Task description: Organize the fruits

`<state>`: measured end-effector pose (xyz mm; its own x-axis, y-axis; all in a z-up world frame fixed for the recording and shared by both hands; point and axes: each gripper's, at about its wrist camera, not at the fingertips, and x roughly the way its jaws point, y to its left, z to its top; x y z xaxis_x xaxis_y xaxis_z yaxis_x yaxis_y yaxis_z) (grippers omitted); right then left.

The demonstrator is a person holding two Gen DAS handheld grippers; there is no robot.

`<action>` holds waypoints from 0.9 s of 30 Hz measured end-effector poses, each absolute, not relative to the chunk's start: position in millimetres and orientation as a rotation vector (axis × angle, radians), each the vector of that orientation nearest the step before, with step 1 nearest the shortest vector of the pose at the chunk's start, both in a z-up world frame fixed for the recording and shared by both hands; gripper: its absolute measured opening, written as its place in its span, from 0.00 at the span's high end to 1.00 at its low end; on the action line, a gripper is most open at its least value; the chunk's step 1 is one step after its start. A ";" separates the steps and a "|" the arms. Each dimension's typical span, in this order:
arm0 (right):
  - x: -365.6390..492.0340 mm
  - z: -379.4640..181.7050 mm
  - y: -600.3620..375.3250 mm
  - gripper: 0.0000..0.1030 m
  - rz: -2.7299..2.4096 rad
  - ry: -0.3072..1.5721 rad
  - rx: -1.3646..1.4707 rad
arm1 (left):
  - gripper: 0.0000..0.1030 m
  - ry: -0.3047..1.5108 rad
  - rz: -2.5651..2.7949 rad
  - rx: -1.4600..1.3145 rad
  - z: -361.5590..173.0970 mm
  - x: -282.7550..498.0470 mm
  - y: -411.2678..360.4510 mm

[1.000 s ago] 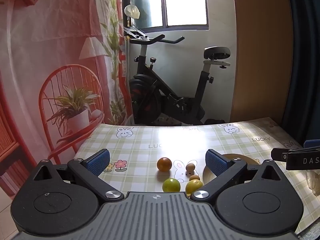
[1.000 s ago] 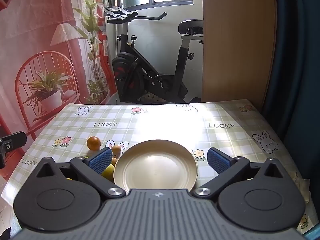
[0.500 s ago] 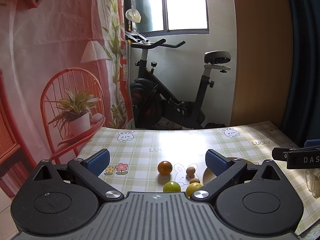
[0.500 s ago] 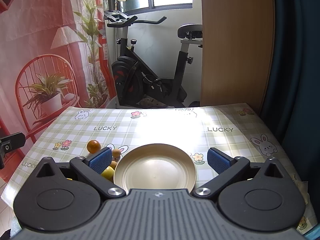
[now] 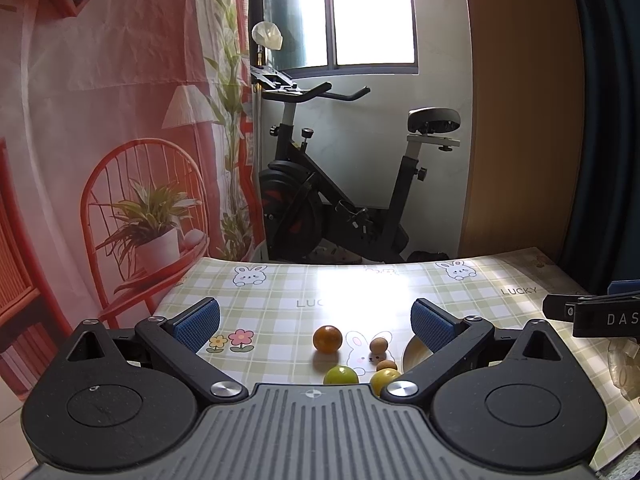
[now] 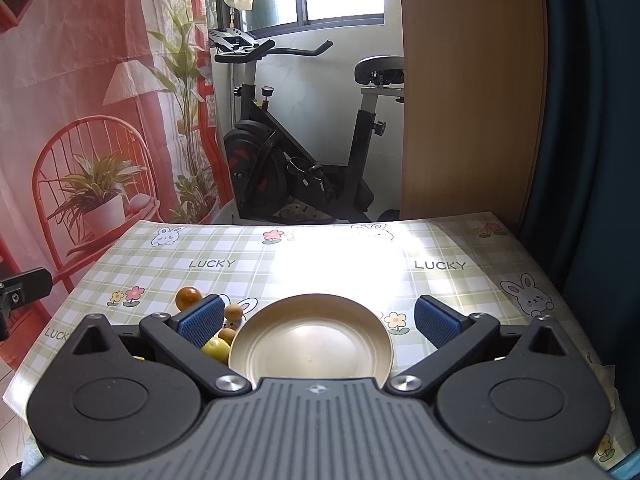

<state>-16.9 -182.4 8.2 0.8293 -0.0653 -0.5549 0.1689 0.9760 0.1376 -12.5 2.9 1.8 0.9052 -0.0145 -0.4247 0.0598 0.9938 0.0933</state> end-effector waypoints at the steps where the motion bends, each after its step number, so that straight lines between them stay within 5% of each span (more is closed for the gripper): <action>1: -17.0 8.2 -182.4 0.00 -0.126 0.580 0.185 | 0.00 0.437 -0.039 0.105 1.8 -12.9 2.7; 27: -20.2 10.2 -184.6 0.00 -0.120 0.565 0.196 | 0.00 0.442 -0.037 0.097 1.6 -12.0 3.1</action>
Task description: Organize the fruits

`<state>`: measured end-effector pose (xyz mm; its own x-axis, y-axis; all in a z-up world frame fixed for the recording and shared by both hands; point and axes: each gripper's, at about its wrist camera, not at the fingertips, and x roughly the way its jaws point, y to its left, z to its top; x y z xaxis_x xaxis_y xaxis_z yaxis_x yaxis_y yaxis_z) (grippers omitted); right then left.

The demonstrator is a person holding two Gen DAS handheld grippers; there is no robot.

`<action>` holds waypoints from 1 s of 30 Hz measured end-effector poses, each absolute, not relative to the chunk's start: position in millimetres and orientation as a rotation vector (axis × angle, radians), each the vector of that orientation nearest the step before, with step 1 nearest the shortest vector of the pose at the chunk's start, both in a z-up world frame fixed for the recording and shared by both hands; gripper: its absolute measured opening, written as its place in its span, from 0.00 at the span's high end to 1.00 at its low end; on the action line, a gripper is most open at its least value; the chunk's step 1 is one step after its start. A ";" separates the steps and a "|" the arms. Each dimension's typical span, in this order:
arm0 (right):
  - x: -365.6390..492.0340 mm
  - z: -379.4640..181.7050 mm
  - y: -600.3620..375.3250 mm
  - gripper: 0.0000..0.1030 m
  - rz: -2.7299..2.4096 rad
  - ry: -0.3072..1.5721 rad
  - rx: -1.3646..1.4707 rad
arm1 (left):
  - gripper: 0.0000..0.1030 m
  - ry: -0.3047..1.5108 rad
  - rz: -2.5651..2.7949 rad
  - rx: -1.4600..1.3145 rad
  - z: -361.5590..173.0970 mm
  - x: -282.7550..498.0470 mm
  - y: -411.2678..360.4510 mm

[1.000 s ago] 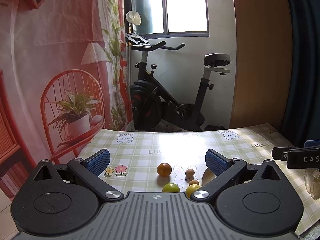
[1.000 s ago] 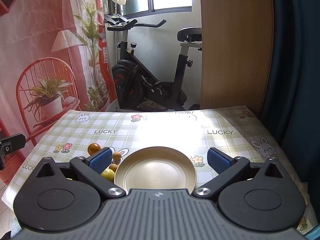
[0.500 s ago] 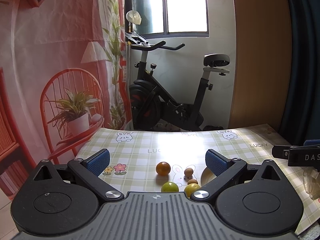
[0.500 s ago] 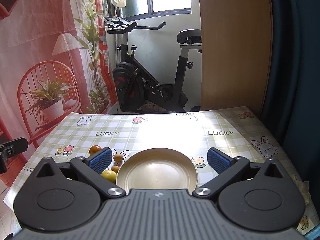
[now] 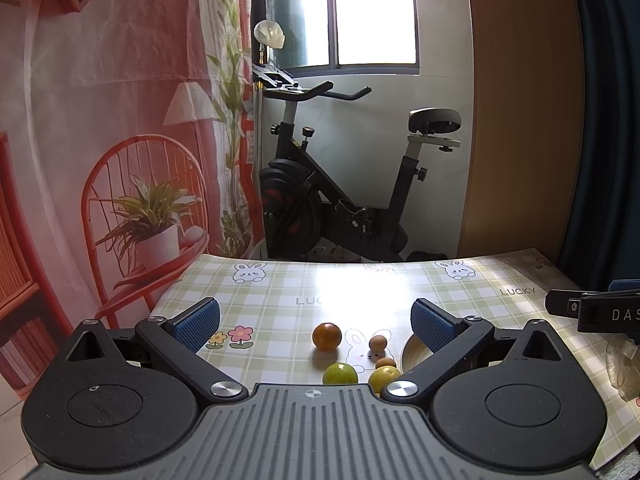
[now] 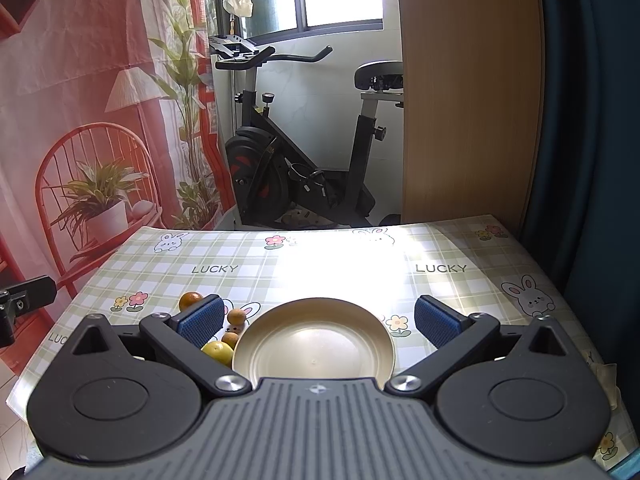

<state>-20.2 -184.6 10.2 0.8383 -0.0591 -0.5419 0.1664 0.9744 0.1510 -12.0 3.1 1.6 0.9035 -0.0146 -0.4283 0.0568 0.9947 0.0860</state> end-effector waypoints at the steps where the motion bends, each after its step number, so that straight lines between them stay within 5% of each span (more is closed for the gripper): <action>1: -20.2 10.2 -184.7 0.00 -0.120 0.565 0.196 | 0.00 0.441 -0.037 0.098 1.6 -12.0 3.3; 30: -12.1 3.0 -186.9 0.00 -0.112 0.555 0.218 | 0.00 0.450 0.033 0.110 -7.7 -0.4 5.8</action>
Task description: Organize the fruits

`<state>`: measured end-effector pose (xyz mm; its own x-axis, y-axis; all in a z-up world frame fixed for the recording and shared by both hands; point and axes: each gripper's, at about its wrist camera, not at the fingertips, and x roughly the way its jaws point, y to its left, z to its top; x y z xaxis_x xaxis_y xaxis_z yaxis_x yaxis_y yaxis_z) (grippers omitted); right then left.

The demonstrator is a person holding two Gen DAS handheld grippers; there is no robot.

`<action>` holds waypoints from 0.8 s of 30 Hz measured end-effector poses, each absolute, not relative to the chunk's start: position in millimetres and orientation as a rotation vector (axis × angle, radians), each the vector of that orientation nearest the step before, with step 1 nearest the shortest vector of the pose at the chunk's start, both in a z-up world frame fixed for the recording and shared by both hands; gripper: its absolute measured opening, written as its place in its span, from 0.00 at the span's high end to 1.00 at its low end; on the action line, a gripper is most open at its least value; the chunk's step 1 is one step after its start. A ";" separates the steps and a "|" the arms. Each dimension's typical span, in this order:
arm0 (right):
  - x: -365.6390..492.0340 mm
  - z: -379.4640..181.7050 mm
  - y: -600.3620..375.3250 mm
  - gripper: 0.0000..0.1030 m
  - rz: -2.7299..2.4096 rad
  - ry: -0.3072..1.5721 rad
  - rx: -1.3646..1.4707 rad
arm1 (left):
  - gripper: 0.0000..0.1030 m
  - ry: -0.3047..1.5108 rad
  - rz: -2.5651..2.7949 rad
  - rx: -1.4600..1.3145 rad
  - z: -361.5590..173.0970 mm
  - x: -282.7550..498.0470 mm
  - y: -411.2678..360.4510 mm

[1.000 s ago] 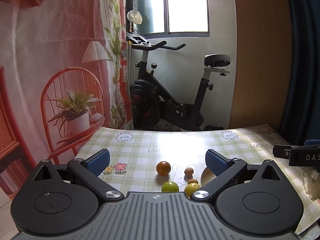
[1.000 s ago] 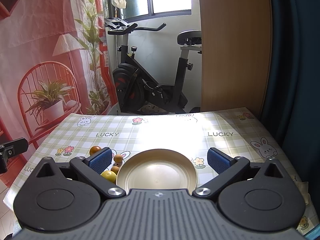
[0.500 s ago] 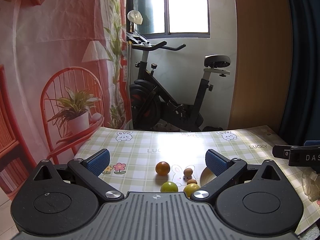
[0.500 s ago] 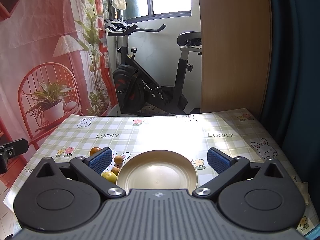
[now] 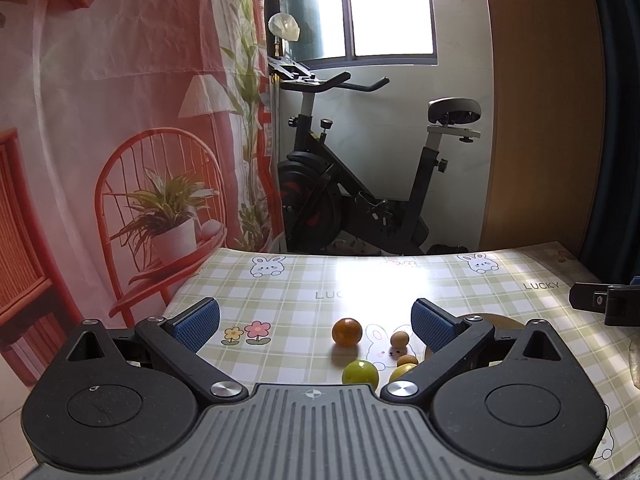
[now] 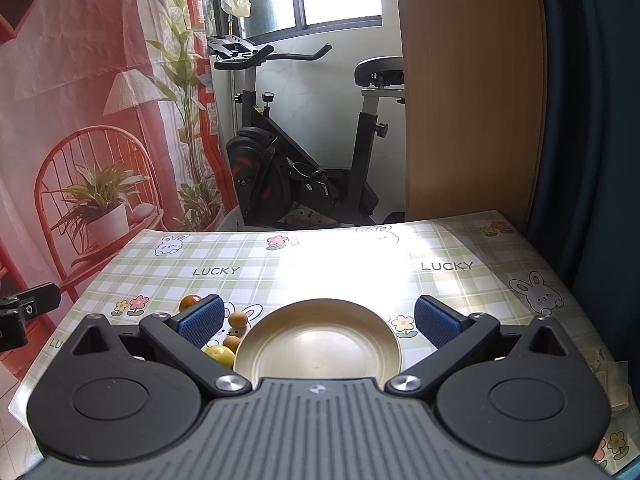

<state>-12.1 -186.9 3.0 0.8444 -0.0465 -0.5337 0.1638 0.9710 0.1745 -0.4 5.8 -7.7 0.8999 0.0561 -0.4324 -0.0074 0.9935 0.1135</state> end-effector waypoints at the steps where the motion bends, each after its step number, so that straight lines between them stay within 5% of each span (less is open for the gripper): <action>1: -10.7 1.0 -187.0 0.00 -0.109 0.547 0.218 | 0.00 0.441 0.039 0.118 -10.0 1.2 6.0; 24: 39.1 -80.9 -167.1 0.00 0.033 0.472 0.281 | 0.01 0.440 -0.159 0.052 -68.4 35.1 30.0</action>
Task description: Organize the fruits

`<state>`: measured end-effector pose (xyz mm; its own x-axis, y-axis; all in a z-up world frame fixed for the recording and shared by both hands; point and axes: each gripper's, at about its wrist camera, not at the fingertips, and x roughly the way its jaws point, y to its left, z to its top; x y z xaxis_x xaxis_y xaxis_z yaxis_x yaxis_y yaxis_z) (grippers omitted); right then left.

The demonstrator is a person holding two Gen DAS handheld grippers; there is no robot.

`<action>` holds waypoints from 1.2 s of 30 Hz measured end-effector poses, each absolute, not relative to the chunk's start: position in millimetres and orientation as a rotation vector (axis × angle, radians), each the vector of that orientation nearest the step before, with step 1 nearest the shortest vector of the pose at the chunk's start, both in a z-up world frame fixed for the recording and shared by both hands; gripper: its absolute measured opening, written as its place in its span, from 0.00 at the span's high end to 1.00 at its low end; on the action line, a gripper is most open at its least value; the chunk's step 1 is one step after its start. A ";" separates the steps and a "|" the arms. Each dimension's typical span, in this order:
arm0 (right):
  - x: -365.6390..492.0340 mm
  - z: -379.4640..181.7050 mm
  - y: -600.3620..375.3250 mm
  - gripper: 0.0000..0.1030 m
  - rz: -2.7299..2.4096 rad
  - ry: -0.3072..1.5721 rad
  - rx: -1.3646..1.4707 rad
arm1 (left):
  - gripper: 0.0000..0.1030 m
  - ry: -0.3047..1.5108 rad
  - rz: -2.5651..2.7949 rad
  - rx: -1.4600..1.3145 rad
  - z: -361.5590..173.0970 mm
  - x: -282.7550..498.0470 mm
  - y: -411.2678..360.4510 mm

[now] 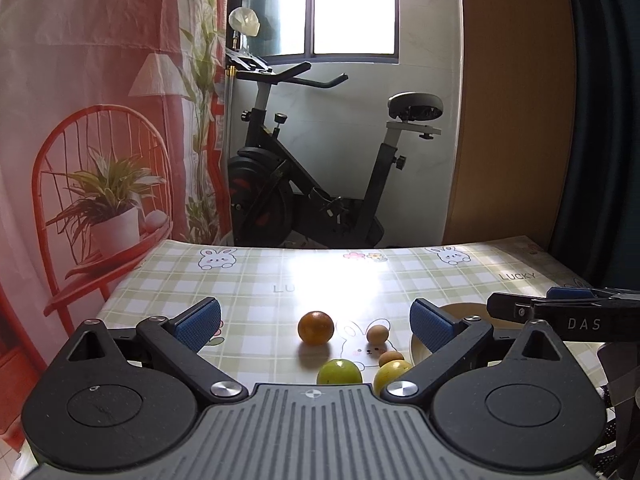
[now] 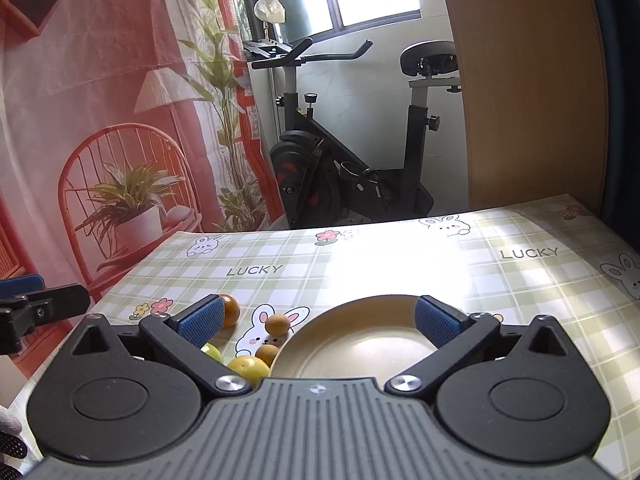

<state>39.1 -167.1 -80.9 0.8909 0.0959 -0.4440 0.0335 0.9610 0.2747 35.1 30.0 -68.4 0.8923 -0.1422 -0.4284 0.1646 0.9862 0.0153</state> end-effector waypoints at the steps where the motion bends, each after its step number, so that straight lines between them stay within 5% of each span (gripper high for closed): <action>1: 37.8 -83.7 -166.0 0.00 0.034 0.469 0.280 | 0.01 0.451 -0.170 0.043 -71.9 35.7 30.5; 29: 10.2 -131.2 -136.8 0.04 0.174 0.630 0.093 | 0.17 0.615 -0.093 -0.048 -113.3 28.6 33.4; 36: 1.1 -134.9 -120.6 0.24 0.268 0.623 0.011 | 0.38 0.635 -0.199 -0.005 -122.2 25.8 19.1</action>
